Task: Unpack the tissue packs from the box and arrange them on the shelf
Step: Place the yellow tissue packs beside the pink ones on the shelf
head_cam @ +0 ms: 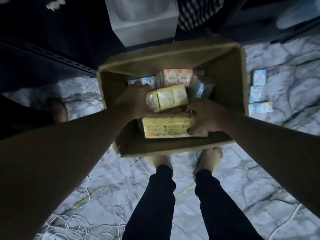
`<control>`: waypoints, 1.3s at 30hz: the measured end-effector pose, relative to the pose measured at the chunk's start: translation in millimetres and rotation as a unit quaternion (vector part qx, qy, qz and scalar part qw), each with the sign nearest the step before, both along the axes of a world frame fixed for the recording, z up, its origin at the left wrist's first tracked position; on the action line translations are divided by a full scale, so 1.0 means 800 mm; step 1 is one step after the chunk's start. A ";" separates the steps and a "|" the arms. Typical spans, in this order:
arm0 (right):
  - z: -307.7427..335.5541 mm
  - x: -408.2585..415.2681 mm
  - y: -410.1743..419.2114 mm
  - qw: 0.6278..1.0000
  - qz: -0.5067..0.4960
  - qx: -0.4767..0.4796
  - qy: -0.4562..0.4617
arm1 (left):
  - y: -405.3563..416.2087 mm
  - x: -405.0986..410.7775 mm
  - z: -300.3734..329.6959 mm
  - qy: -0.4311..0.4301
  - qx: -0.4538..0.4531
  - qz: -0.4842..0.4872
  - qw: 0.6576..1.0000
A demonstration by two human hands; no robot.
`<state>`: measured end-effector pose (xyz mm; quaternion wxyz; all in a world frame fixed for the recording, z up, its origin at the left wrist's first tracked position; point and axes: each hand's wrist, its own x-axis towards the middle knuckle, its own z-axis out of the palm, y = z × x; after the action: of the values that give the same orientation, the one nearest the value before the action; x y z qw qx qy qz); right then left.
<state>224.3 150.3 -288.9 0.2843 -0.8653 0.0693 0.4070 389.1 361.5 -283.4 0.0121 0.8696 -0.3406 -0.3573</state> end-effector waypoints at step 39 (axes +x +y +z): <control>0.817 -0.053 -0.193 0.843 -0.115 0.010 -0.525 | 0.015 -0.048 0.874 -0.348 -0.350 0.127 0.860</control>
<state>181.7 -4.3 364.7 0.3317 -0.9325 0.0048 -0.1427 350.8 373.6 416.1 0.2419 0.9115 -0.3118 0.1157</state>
